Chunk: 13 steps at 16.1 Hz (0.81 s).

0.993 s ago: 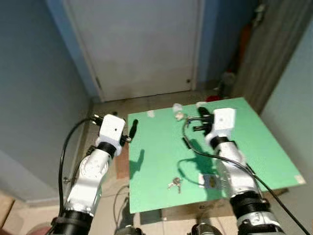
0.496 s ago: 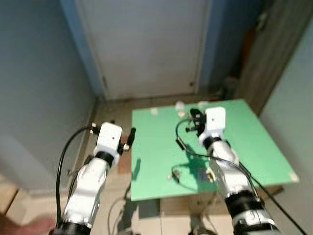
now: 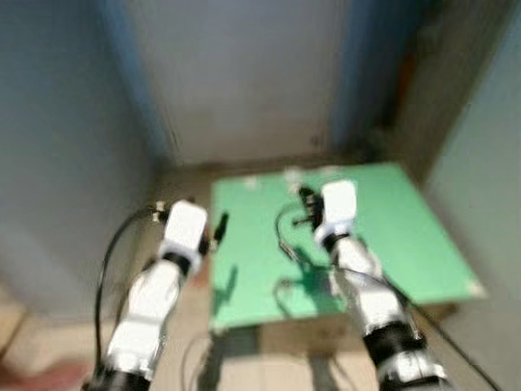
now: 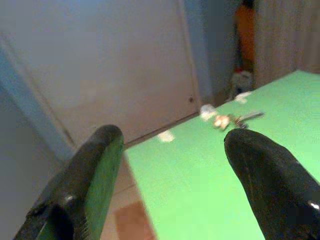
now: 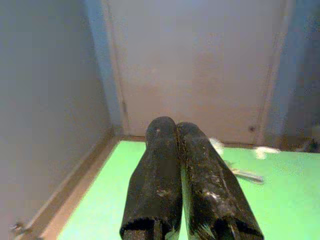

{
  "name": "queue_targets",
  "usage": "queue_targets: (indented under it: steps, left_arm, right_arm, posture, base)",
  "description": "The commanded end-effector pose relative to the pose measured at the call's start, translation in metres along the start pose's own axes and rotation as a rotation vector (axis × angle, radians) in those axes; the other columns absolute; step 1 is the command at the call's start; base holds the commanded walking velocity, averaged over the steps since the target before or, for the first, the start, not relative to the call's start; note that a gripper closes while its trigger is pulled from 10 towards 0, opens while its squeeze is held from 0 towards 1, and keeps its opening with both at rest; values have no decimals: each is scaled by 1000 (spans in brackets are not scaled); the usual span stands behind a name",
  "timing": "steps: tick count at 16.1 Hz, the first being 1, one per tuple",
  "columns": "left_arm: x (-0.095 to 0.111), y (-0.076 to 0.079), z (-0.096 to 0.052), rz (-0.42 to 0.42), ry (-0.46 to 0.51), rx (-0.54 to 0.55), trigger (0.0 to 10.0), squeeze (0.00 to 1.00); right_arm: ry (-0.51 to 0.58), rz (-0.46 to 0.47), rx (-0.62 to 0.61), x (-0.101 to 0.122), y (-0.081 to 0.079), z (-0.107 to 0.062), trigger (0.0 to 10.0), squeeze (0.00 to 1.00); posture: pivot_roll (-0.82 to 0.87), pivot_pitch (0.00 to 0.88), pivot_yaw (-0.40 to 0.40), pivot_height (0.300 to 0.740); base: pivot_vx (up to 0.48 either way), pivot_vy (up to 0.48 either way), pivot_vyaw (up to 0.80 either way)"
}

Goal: Hang keys on a hook

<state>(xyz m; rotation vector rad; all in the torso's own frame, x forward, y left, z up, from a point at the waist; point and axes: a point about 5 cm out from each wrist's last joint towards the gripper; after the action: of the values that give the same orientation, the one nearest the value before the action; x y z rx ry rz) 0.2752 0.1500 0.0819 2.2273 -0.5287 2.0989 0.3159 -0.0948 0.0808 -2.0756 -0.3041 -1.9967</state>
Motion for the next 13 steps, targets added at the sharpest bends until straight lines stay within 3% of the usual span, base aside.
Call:
queue_targets:
  steps: [1,3,6,13]
  left_arm:
    - [4,4,3,-16,5,-10,10000,0]
    - [3,5,4,-6,-1,-16,10000,0]
    - [2,10,3,76,-7,-36,10000,0]
    - [0,18,-1,33,-19,-39,10000,0]
  right_arm:
    - [-4,-16,-3,1,4,1,10000,0]
    - [-6,-21,4,0,3,0,10000,0]
    - [-7,-27,24,-1,-2,0,10000,0]
    - [-41,-35,42,-10,-4,-4,10000,0]
  posture:
    - [-115,45,86,740]
    - [-111,51,83,740]
    - [-107,58,83,740]
    - [-105,75,74,740]
  base:
    - [435,0,0]
    - [452,0,0]
    - [429,-94,0]
    - [0,0,0]
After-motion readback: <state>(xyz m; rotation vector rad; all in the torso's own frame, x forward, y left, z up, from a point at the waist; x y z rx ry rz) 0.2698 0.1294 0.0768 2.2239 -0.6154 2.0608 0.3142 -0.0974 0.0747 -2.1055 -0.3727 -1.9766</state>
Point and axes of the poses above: a point about 5 cm out from each wrist's last joint towards the gripper, its own z axis pointing out of the wrist towards the gripper, its own x axis along the axis of the wrist's last joint, y = z × x
